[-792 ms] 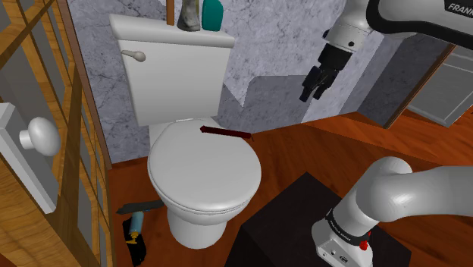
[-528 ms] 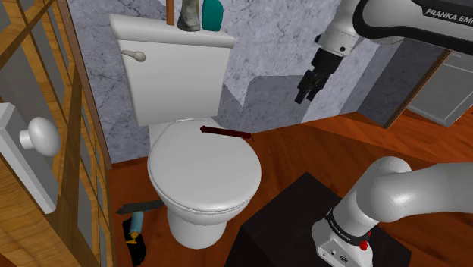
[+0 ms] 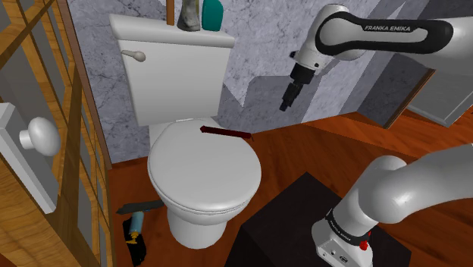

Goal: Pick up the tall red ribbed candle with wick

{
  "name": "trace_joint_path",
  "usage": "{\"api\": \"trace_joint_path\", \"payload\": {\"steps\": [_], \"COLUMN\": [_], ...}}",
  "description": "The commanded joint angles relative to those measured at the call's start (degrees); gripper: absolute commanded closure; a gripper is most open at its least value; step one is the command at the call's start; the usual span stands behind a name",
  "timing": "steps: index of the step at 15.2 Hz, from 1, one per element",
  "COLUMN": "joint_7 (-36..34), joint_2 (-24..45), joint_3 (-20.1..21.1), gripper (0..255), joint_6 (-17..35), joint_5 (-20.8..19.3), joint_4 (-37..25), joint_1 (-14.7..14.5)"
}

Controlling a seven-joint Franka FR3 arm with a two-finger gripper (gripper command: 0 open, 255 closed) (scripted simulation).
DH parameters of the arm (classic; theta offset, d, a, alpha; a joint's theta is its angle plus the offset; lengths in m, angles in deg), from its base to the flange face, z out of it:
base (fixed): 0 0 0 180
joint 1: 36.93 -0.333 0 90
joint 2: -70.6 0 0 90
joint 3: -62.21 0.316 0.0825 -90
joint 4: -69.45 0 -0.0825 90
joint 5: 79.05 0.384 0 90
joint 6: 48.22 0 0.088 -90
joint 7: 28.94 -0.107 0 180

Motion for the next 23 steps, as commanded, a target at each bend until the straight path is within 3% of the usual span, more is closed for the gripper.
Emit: {"api": "trace_joint_path", "payload": {"steps": [1,12,23], "joint_7": [4.91,31.28,51.35], "joint_2": [4.78,31.12,57.14], "joint_3": [-1.81,-7.27,-2.78], "gripper": [0,0,0], "joint_6": [2.71,10.65,9.64], "joint_5": [0.61,9.32,16.99], "joint_4": [-1.36,-13.61,-34.53], "joint_1": [-1.25,-5.98,-4.53]}}
